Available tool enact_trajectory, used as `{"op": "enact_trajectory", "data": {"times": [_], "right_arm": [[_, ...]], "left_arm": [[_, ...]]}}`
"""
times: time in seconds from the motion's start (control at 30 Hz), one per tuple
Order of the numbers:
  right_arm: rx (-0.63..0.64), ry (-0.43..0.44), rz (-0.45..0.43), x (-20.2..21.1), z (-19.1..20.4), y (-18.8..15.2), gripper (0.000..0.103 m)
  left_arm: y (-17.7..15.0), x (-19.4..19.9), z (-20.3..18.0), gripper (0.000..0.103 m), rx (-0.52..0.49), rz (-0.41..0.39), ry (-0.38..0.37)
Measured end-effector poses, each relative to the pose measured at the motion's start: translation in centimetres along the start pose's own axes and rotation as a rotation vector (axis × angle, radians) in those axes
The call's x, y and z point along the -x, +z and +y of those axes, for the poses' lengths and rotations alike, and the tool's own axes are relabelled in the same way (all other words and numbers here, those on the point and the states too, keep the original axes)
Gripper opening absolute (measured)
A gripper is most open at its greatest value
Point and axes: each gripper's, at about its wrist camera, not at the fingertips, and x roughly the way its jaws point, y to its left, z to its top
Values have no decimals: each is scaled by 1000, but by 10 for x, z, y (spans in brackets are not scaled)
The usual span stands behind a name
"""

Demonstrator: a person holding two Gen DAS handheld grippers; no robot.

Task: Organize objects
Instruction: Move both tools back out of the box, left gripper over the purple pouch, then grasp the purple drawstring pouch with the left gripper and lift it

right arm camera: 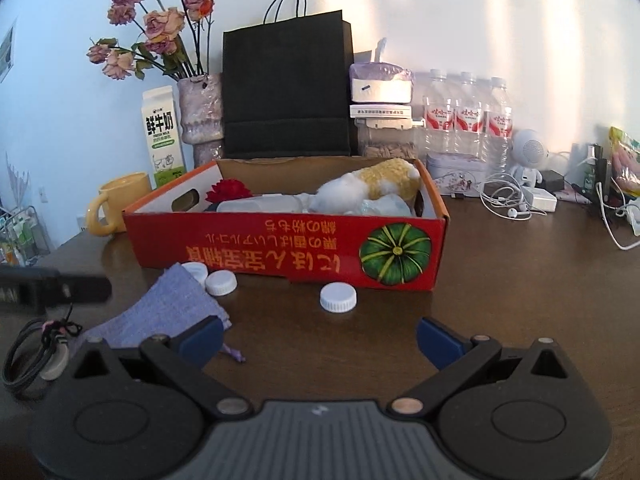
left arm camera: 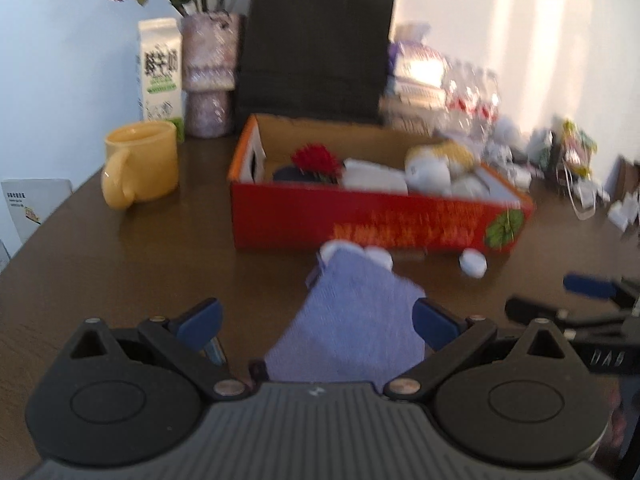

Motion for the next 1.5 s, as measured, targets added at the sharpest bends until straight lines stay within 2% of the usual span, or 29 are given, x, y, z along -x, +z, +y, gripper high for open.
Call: {"op": "enact_trajectory", "data": {"times": [0.3,0.53,0.9,0.97,1.1,1.27,1.3,1.37,1.5], "right_arm": [[-2,11,-17,4,0,-6,103],[17,19,-10,3,5,-8,103],[33,20,5,1,8,-10,103],[37,19,7,1,9,-10,103],[39,16,8,0,9,-10,103],[43,17,9,0,10,-10,103],[44,17,11,-1,10,-10,103],[45,16,11,-1,10,-10,103],[46,15,13,-1,10,-11,103]], "left_arm": [[-17,-21,-13,103,-75,72,-18],[-21,-29,-10,103,-100,78,-15],[-21,-34,-7,103,-125,66,-71],[-21,-32,-7,95,-124,57,-81],[-22,-29,-8,86,-122,45,-92],[-23,-25,-8,65,-121,29,-120],[-24,-24,-7,64,-114,27,-123],[-24,-22,-6,52,-101,22,-125],[-25,-19,-3,36,-81,12,-129]]}}
